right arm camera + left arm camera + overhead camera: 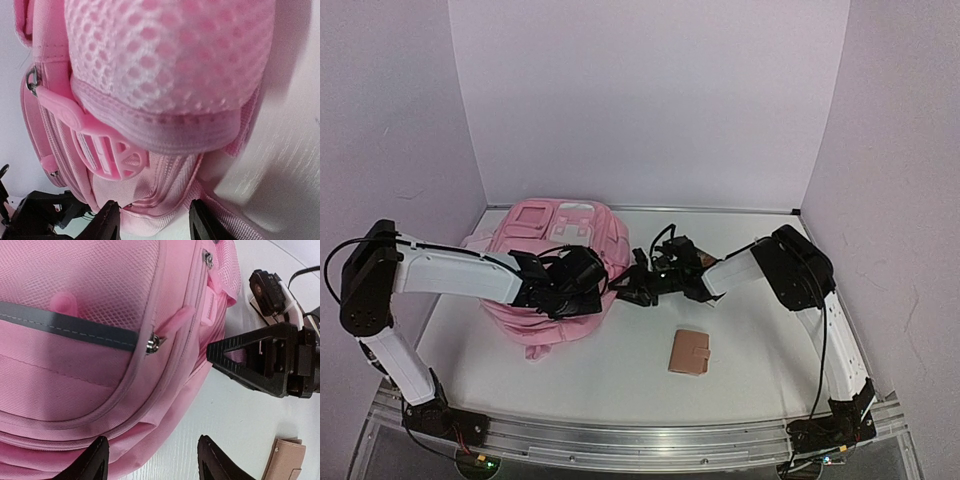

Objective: Pack the student bag
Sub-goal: Zip the student bag at the center of the board.

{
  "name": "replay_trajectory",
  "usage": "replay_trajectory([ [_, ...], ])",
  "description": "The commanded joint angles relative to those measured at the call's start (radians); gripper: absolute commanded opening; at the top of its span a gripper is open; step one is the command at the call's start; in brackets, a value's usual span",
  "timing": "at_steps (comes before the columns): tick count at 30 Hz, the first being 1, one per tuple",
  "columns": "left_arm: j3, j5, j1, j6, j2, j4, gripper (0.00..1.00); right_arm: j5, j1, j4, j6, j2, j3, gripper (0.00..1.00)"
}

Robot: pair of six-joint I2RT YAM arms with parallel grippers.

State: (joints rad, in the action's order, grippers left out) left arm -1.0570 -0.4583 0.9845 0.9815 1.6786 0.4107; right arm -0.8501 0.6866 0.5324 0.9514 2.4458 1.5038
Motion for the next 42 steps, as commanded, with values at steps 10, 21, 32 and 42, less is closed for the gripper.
replay_trajectory([
  [10,0.104,0.058,0.036,-0.027,-0.086,-0.177,0.62,0.036,0.067,-0.009,-0.024,0.018,-0.024,0.47],
  [21,0.192,0.139,0.036,-0.023,-0.136,-0.266,0.54,-0.004,0.085,0.111,-0.090,-0.058,-0.089,0.00],
  [32,0.149,0.173,0.020,-0.044,-0.107,-0.278,0.55,-0.071,0.105,0.244,-0.075,-0.144,-0.103,0.00],
  [42,0.154,0.187,-0.030,0.023,-0.089,-0.231,0.52,-0.085,0.113,0.293,-0.054,-0.166,-0.138,0.00],
])
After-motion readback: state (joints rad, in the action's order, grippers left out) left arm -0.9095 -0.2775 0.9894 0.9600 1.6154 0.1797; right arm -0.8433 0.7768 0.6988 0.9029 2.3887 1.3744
